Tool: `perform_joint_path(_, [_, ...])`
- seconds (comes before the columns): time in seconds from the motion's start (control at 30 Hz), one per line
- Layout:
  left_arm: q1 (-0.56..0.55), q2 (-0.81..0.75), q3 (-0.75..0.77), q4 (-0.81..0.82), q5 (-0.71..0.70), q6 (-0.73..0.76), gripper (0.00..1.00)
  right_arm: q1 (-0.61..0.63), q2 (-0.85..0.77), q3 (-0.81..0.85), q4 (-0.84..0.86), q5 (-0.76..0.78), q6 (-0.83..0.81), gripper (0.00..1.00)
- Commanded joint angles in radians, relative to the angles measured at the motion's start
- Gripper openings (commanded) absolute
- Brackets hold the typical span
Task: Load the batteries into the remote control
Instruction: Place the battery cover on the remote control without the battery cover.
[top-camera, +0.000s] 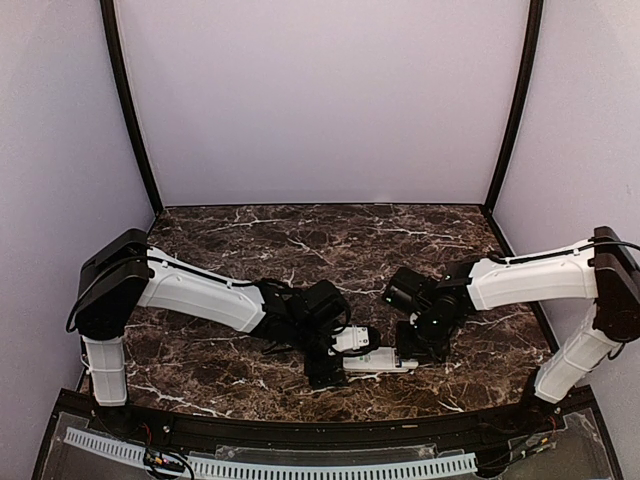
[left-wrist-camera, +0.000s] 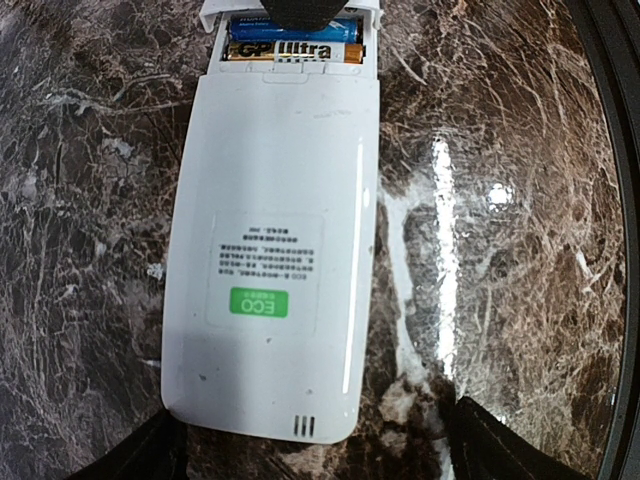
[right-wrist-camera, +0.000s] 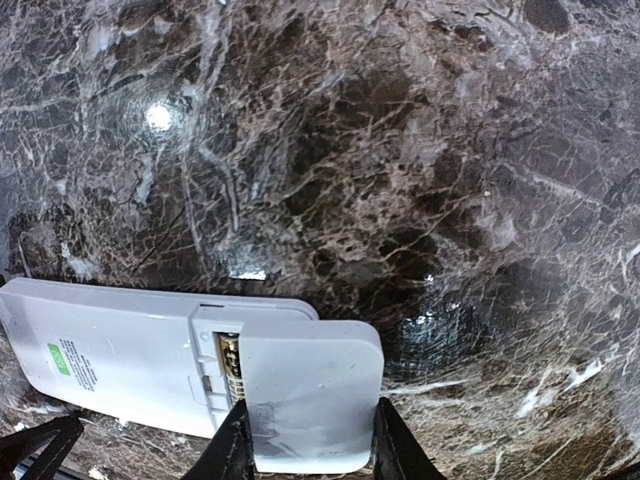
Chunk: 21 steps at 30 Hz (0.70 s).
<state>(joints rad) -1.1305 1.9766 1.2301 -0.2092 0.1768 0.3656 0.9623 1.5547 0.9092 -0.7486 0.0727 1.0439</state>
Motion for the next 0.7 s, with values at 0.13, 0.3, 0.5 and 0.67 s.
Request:
perform_joint_path(0.13, [-0.005, 0.031, 0.0, -0.053, 0.015, 0.009, 0.9, 0.012, 0.029, -0.004, 0.003, 0.007, -0.018, 0.32])
perform_joint_path(0.3, [-0.005, 0.031, -0.001, -0.052, 0.015, 0.009, 0.9, 0.012, 0.033, -0.007, 0.004, 0.009, -0.018, 0.34])
perform_joint_path(0.5, [-0.005, 0.033, -0.001, -0.053, 0.016, 0.009, 0.9, 0.011, 0.04, -0.006, 0.011, 0.009, -0.025, 0.37])
perform_joint_path(0.67, [-0.005, 0.035, 0.0, -0.054, 0.015, 0.009, 0.9, 0.011, 0.047, -0.006, 0.012, 0.006, -0.025, 0.37])
